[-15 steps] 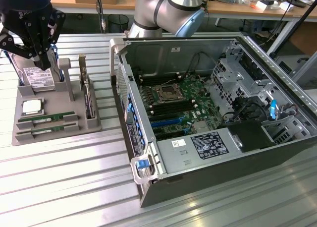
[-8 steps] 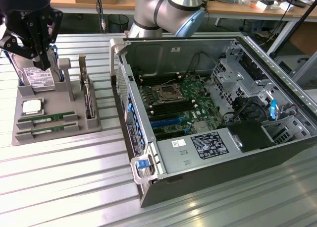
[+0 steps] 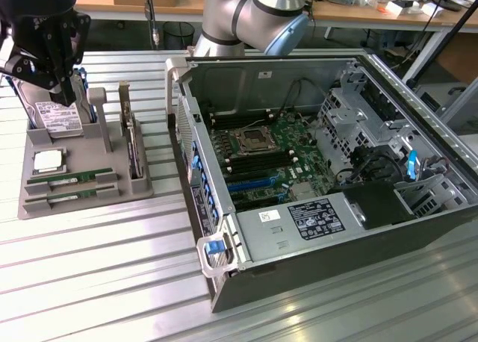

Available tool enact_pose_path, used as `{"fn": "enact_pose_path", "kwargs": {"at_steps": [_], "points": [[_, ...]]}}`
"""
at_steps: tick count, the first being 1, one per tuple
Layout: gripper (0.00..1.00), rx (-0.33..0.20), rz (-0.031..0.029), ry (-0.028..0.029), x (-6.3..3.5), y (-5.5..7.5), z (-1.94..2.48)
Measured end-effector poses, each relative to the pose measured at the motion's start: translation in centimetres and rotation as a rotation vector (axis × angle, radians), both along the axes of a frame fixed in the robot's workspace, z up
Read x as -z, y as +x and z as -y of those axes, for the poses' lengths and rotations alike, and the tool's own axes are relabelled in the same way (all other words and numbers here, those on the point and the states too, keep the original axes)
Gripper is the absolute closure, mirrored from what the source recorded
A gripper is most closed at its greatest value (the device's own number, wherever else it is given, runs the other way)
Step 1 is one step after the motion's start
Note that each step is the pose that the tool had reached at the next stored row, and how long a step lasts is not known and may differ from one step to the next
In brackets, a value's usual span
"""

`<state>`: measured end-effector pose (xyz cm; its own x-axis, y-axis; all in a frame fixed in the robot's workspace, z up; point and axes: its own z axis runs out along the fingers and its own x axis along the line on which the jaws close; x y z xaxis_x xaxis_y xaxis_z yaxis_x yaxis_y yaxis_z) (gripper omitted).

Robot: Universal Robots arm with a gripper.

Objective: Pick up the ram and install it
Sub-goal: 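Pick up the ram and move it above insertion slot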

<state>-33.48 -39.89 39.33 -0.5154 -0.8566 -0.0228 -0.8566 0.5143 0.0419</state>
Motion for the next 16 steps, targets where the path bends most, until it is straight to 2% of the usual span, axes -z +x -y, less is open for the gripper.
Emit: {"fn": "enact_pose_path", "kwargs": {"at_steps": [5,14,16], "points": [[0.9,-0.059,0.0001,0.0,0.0,0.0,0.0],[0.9,-0.135,0.0,0.0,0.0,0.0,0.0],[0.9,-0.167,0.0001,-0.0001,0.0,0.0,0.0]]}}
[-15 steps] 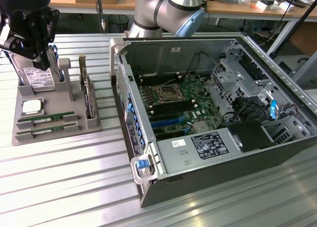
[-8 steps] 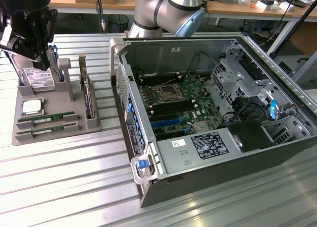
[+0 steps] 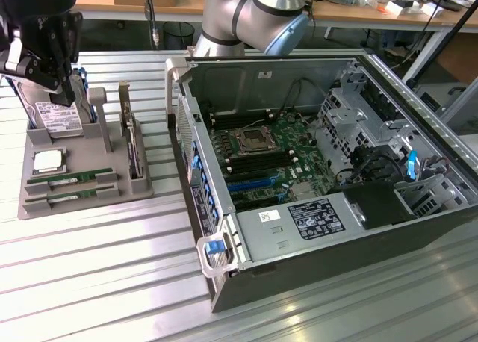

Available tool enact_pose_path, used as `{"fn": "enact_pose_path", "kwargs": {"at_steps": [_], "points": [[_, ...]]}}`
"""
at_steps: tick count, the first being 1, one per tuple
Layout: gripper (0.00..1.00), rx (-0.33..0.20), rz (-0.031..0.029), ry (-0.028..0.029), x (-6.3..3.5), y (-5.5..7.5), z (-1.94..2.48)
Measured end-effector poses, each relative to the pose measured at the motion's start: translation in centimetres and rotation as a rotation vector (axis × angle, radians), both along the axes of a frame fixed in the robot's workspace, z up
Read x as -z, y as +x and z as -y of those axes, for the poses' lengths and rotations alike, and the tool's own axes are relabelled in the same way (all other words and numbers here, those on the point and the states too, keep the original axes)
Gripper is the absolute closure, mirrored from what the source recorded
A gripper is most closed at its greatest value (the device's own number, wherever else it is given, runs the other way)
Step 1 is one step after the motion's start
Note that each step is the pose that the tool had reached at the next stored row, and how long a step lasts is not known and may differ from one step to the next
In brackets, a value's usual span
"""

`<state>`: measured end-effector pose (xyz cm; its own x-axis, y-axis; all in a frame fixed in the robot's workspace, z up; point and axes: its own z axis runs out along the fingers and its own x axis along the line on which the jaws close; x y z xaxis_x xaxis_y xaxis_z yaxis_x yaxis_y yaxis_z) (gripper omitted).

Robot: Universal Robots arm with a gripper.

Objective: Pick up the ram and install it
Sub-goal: 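Pick up the ram and move it above insertion slot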

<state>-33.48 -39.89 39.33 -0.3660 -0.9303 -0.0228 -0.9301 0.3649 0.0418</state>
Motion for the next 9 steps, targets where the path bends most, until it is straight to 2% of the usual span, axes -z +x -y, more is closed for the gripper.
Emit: {"fn": "enact_pose_path", "kwargs": {"at_steps": [9], "points": [[0.9,-0.072,0.0,0.0,0.0,0.0,0.0]]}}
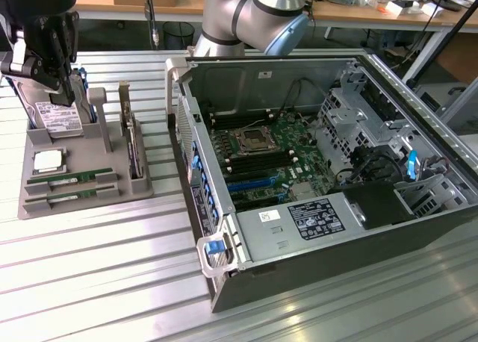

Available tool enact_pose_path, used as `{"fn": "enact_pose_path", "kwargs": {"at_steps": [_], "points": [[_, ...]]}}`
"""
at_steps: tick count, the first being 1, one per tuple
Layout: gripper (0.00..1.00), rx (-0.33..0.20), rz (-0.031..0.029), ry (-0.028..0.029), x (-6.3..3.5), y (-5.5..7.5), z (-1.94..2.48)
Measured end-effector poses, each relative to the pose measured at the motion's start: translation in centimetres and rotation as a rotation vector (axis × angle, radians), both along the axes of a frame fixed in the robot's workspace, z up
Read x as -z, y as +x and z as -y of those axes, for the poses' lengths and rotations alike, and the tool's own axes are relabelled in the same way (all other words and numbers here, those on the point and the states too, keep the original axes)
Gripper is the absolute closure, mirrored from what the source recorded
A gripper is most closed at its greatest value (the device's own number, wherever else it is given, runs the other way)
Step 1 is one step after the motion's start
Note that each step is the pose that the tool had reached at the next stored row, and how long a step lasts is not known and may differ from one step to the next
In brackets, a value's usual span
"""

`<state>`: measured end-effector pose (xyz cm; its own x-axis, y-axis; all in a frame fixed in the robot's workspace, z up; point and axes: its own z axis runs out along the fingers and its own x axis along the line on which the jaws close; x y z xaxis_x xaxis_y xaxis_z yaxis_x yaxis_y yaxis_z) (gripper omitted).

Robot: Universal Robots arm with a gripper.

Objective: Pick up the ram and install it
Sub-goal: 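Pick up the ram and move it above insertion slot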

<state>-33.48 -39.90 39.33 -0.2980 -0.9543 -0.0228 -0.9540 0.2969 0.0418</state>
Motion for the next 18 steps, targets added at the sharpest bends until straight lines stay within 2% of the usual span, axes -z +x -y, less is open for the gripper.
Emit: {"fn": "enact_pose_path", "kwargs": {"at_steps": [18], "points": [[0.9,-0.191,-0.0001,0.0,0.0,0.0,0.0]]}}
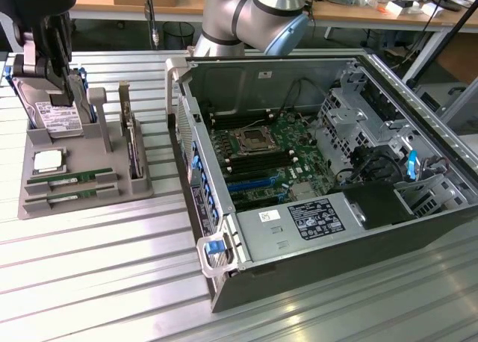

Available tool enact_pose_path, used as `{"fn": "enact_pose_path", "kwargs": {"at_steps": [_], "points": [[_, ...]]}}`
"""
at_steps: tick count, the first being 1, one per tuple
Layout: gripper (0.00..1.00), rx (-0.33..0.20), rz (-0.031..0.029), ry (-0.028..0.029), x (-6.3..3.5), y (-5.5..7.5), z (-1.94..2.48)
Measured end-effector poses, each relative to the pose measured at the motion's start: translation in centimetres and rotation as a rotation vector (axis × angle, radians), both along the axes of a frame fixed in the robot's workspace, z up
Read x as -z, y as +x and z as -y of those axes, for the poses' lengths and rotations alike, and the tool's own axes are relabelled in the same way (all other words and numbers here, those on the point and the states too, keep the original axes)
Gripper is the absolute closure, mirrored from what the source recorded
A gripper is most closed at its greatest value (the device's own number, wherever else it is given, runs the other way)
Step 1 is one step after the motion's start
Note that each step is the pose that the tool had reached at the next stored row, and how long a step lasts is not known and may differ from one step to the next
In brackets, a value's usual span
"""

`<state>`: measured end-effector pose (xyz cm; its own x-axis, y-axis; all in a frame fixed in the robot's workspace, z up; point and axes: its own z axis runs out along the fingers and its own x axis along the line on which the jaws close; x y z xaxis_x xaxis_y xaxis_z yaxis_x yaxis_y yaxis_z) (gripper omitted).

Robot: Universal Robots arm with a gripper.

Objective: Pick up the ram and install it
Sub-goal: 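Pick up the ram and move it above insertion slot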

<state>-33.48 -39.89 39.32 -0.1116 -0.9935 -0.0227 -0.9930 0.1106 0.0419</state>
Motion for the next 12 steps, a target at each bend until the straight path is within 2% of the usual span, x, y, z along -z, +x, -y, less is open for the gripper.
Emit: {"fn": "enact_pose_path", "kwargs": {"at_steps": [7,12], "points": [[0.9,-0.044,0.0,0.0,0.01,0.0,0.0],[0.9,-0.101,0.0,0.0,0.01,0.0,0.0]]}}
